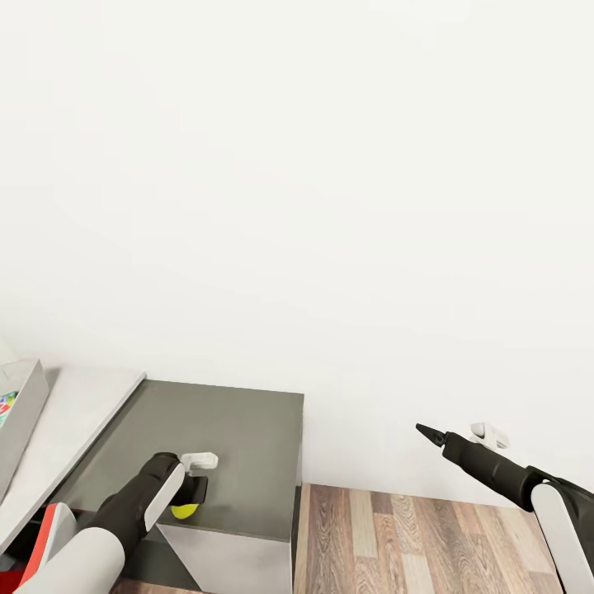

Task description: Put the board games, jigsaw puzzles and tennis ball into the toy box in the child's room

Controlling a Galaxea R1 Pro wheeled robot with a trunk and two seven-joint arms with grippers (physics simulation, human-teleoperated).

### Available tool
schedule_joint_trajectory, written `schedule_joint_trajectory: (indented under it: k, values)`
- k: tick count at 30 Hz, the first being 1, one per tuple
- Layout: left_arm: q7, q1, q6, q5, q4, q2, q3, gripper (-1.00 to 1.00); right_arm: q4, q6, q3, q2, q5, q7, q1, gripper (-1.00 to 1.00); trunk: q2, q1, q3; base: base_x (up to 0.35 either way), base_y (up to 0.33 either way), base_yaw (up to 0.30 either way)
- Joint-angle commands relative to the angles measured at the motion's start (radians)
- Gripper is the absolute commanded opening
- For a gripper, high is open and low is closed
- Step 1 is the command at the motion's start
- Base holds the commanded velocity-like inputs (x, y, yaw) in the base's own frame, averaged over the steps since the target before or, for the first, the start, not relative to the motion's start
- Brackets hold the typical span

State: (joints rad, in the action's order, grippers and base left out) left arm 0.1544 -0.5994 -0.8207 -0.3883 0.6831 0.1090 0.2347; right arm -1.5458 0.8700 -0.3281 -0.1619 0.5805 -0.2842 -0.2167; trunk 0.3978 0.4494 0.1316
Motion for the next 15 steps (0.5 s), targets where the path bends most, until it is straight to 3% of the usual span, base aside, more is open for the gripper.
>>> schedule_joint_trajectory:
  k: [1, 15]
  values:
    - [0.007, -0.001, -0.003, -0.007, 0.002, 0.001, 0.006, -1.0, 0.0, 0.005, -0.002, 0.0, -0.005, -0.007, -0.001, 1.0, 0.002, 0.001, 0.002, 0.0, 0.0, 0.0]
    - [0.007, -0.002, -0.003, -0.007, 0.002, 0.001, 0.006, -1.0, 0.0, 0.006, -0.002, 0.0, -0.005, -0.009, -0.001, 1.0, 0.002, 0.001, 0.002, 0.0, 0.0, 0.0]
